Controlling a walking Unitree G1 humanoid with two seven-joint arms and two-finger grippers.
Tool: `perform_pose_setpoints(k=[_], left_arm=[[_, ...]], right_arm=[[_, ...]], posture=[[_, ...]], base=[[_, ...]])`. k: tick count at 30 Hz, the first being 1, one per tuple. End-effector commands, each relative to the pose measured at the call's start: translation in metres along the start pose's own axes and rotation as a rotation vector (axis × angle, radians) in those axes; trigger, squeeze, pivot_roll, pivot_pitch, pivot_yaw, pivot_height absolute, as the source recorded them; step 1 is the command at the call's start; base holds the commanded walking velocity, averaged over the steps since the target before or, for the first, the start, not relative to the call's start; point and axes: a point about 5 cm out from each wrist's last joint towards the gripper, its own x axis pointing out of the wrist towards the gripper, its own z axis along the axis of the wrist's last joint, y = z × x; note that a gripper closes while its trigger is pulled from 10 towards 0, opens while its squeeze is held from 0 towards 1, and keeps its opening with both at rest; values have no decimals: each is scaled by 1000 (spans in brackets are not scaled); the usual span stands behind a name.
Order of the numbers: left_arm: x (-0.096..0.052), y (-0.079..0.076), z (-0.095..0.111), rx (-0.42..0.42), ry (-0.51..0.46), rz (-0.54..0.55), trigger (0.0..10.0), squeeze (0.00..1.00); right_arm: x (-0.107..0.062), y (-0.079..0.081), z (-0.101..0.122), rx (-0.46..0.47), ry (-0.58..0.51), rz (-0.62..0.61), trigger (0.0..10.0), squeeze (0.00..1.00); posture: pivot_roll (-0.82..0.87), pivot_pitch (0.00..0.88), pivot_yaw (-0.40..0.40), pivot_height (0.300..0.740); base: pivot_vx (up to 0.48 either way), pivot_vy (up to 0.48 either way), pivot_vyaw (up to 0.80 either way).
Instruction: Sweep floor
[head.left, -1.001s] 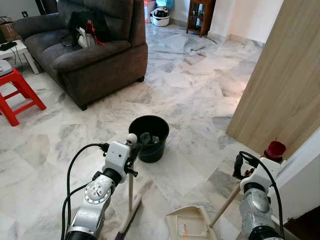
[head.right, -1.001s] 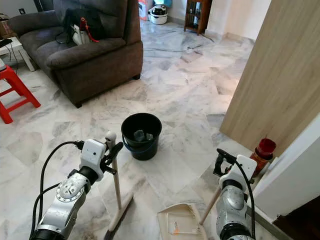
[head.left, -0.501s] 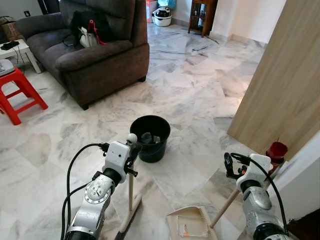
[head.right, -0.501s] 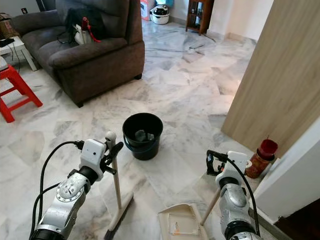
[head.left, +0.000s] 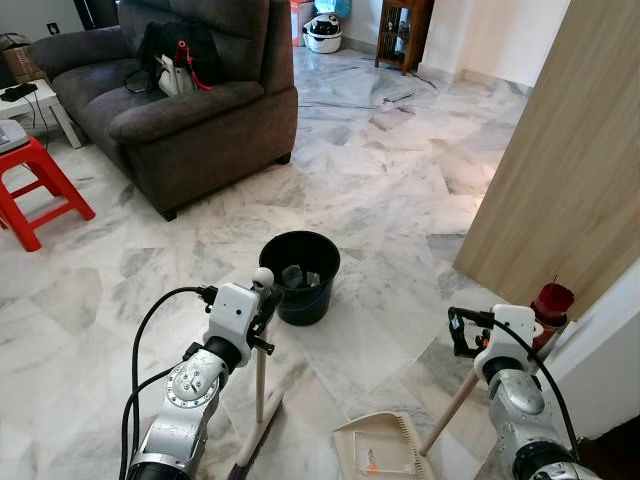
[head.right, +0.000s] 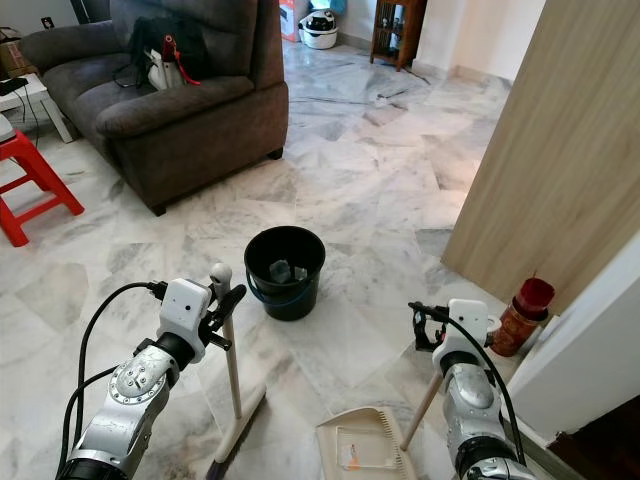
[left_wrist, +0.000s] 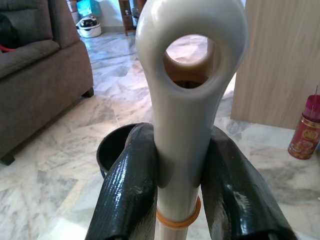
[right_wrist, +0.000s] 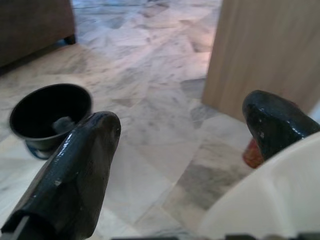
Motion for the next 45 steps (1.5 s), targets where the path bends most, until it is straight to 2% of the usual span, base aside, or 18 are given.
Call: perform_pose_setpoints(k=[1, 15, 26, 29, 37, 39, 45], left_arm=[[0, 2, 7, 15, -28, -1, 10000, 0], [0, 2, 7, 13, -26, -3, 10000, 0], [0, 2, 7, 11, -25, -7, 10000, 0], [0, 2, 7, 12, -24, -9, 10000, 0], [0, 2, 7, 13, -24, -10, 10000, 0], [0, 2, 7, 13, -25, -9, 10000, 0], [0, 2, 7, 11, -25, -9, 10000, 0]], right_arm=[[3, -6, 5, -15, -7, -35, 10000, 0], [2, -20, 4, -79, 27, -66, 10000, 0], [0, -25, 0, -15, 41, -5, 10000, 0], [-2, -30, 0, -3, 42, 5, 10000, 0], [-6, -36, -8, -43, 84, 21, 10000, 0], [-8, -40, -13, -79, 130, -2, 10000, 0], [-9, -42, -13, -48, 114, 10, 10000, 0]], posture=[[122, 0, 10, 740], [123, 0, 9, 740], [121, 0, 13, 740], [120, 0, 13, 740], [121, 0, 13, 740], [120, 0, 13, 740], [118, 0, 13, 740]], base=[[0, 0, 0], [0, 0, 0], [0, 0, 0], [0, 0, 0], [0, 0, 0], [0, 0, 0], [0, 0, 0]])
